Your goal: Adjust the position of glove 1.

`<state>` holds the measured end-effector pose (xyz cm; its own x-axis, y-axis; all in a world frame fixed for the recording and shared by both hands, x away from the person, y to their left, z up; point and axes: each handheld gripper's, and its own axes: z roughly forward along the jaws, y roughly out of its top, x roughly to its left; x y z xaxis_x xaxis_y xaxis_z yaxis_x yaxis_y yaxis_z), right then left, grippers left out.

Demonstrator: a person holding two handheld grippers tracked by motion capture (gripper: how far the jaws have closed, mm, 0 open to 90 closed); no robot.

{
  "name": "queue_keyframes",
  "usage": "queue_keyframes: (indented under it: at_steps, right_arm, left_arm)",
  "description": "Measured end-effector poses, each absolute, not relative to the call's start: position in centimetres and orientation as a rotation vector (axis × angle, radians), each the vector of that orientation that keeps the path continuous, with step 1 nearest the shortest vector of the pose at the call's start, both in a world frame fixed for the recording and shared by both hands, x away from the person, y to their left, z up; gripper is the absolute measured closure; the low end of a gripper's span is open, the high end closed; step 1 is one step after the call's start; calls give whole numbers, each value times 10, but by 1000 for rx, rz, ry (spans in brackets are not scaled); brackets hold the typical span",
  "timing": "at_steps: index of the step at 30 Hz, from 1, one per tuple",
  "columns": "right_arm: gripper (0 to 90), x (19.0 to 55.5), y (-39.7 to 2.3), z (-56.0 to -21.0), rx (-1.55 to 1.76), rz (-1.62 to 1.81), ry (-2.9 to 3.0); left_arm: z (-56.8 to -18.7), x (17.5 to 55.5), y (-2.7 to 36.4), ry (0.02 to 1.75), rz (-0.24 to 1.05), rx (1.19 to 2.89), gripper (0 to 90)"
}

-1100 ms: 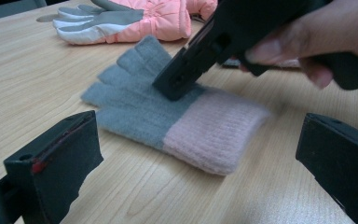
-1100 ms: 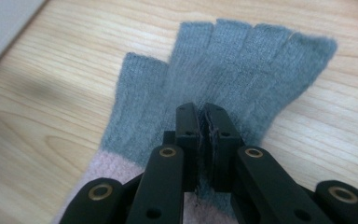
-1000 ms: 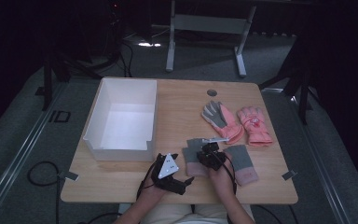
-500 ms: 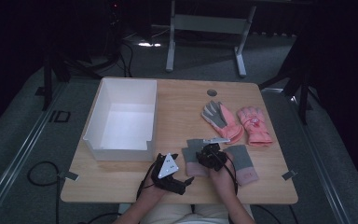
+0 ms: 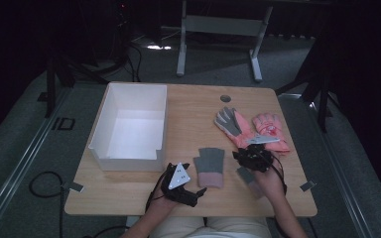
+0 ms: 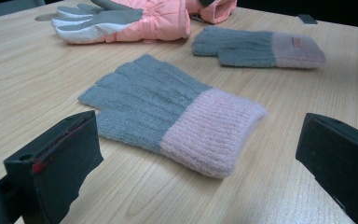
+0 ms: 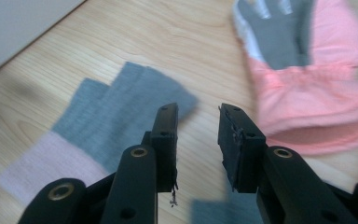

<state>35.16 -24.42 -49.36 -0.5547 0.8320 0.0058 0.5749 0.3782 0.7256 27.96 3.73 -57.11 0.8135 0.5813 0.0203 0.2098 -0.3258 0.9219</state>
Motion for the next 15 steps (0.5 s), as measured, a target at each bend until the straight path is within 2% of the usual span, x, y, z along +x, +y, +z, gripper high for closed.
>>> queue_keyframes:
  at_steps: [9,15]
  right_arm:
    - [653,349,-297,-492,1139,948,2328]
    - [639,345,-315,-502,1140,914,2365]
  left_arm:
    - [-571,279,37,596,425,1902,0]
    - [-571,279,37,598,425,1902,0]
